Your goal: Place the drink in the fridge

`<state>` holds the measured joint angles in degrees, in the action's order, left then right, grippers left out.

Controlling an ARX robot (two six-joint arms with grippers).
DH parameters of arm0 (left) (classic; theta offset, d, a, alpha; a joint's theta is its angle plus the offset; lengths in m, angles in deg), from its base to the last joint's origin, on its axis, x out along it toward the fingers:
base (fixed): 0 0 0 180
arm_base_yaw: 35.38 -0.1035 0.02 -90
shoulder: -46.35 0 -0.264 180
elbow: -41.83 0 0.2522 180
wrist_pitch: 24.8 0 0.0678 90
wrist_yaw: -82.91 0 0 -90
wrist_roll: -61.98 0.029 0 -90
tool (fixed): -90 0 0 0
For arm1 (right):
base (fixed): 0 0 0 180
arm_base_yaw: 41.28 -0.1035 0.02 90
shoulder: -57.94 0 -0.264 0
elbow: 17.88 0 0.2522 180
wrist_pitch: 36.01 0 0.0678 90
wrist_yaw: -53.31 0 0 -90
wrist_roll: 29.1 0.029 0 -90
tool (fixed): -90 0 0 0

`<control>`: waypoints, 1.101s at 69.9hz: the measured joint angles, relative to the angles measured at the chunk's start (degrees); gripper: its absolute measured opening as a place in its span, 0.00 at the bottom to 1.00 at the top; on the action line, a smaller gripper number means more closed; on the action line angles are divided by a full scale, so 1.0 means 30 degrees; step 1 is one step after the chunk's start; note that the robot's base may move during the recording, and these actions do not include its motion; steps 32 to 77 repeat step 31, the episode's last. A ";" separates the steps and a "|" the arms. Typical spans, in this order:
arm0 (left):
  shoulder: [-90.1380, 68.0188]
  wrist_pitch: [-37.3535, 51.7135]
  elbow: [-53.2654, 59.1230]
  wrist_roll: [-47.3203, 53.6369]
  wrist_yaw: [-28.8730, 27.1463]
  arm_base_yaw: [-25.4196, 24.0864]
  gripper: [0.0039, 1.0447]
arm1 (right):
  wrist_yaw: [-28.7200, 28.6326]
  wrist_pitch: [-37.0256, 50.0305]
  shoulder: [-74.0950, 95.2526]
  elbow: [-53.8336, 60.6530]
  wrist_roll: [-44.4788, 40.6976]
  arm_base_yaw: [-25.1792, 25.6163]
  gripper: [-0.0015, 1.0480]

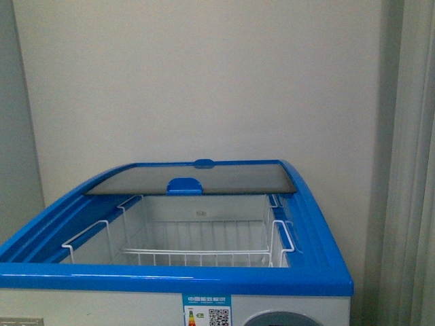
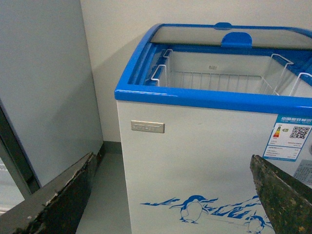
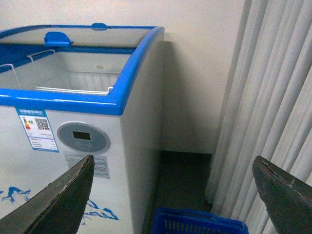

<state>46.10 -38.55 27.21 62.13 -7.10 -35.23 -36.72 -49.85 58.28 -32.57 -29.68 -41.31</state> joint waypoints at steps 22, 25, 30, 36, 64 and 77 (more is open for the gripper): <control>0.0000 0.0000 0.0000 0.0000 0.0000 0.0000 0.92 | 0.0000 0.0000 0.0000 0.0000 0.0000 0.0000 0.93; 0.0000 0.0000 0.0000 0.0000 0.0000 0.0000 0.92 | 0.0000 0.0007 0.0000 0.0000 0.0000 0.0000 0.93; 0.0000 0.0000 0.0000 0.0000 0.0000 0.0000 0.92 | 0.0000 0.0000 0.0000 0.0000 -0.0007 0.0000 0.93; 0.0000 0.0000 0.0000 0.0000 0.0000 0.0000 0.92 | 0.0000 0.0000 0.0000 0.0000 0.0000 0.0000 0.93; 0.0000 0.0000 0.0000 0.0000 0.0000 0.0000 0.92 | 0.0000 0.0000 0.0000 0.0000 0.0000 0.0000 0.93; 0.0000 0.0000 0.0000 0.0000 0.0000 0.0000 0.92 | 0.0000 0.0000 0.0000 0.0000 0.0000 0.0000 0.93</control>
